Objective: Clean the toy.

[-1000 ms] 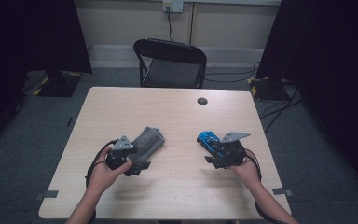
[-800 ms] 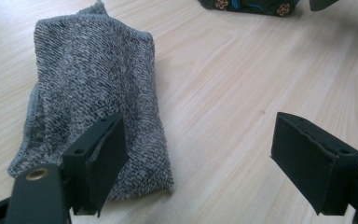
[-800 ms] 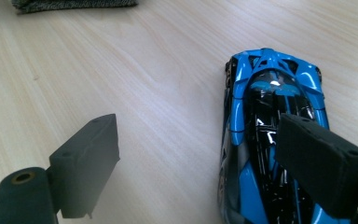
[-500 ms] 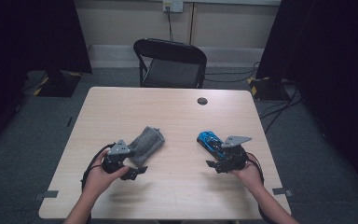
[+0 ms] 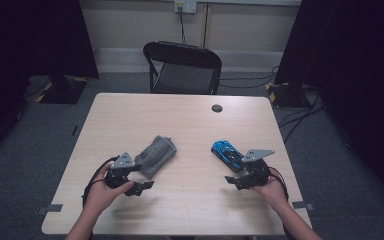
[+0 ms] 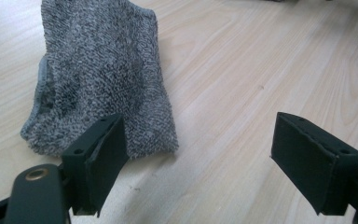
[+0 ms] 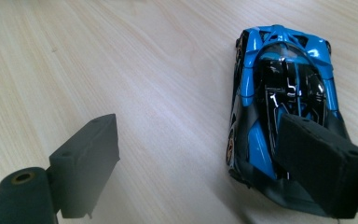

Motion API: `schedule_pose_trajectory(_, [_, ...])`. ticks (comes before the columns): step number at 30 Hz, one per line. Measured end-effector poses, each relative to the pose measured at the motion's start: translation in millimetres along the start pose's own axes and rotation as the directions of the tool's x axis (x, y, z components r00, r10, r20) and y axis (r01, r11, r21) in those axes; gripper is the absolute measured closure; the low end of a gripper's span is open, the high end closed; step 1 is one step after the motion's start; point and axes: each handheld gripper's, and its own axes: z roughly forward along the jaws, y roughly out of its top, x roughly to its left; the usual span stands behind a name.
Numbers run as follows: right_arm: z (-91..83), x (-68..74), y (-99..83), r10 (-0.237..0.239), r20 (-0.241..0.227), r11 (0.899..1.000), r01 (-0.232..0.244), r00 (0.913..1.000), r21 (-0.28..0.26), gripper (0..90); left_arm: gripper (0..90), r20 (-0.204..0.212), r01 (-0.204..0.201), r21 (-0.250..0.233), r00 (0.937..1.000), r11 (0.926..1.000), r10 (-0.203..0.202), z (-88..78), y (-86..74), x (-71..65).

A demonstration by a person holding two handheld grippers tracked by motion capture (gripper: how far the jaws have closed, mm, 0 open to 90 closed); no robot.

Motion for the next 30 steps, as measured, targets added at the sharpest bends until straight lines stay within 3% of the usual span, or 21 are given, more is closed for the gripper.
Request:
schedule_pose_trajectory(18, [-10.5,0.3,-9.7,0.006,-0.032,1.0,-0.006,0.9995,0.007,13.0,18.0,-0.009,0.007,0.004,0.9999,1.0,-0.007,-11.6,-12.4,5.7])
schedule_pose_trajectory(30, [-19.3,-2.1,-19.0,0.008,-0.029,1.0,-0.007,0.9996,0.008,13.0,18.1,-0.022,0.002,-0.001,0.9998,1.0,-0.002,-17.7,-16.6,9.8])
